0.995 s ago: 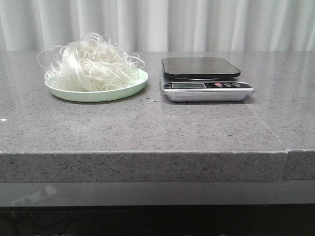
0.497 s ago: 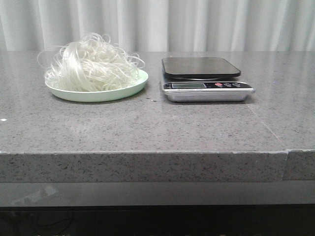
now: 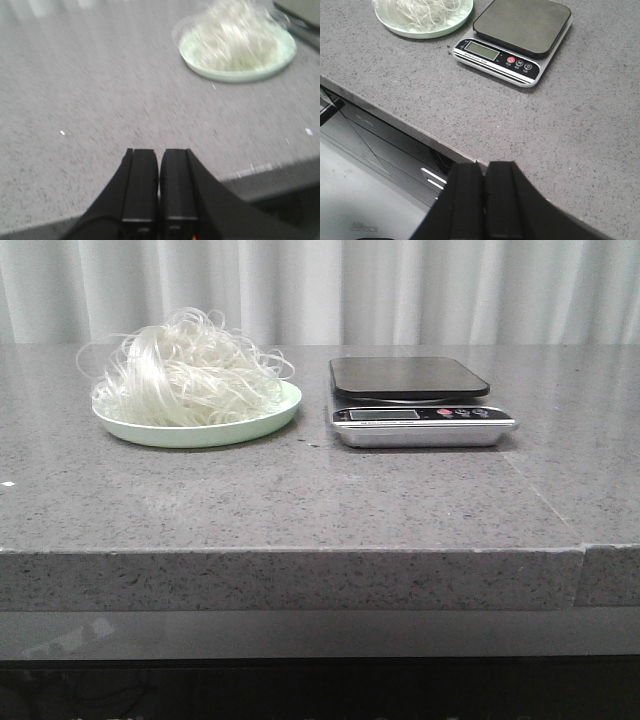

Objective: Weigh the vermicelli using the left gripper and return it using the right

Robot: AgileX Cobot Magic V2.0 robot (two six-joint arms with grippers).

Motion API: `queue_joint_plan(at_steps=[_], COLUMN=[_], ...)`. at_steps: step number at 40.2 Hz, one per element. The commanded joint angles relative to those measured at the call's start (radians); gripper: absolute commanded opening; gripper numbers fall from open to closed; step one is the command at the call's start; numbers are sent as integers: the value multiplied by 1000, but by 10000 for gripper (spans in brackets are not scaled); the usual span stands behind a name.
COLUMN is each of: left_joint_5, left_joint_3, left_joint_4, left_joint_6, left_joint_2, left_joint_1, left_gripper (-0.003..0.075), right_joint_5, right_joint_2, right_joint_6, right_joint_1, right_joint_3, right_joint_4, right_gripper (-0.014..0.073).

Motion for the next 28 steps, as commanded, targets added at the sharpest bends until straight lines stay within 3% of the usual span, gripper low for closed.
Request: queue_joint_plan(at_steps=[1,7,22,28], left_joint_5=[-248,-405,-680,-652], left_joint_3=[59,198,407,405], left_joint_4=[-67,-131,-131,-131], left_joint_6=[2,2,2,2], left_joint_2=[-42,-107,-122,-121], left_joint_1=[55,103,104,104], left_gripper=[155,155,155,155], right_joint_5=[-64,-64,-63,-63], right_joint_2=[5,5,5,5], right_joint_6=[0,0,0,0], right_joint_1=[-5,-5,-5,-5], right_joint_3=[-24,-24,-24,-24], right_joint_4=[-9,-9,-9,-9], right_gripper=[158,158,158,158])
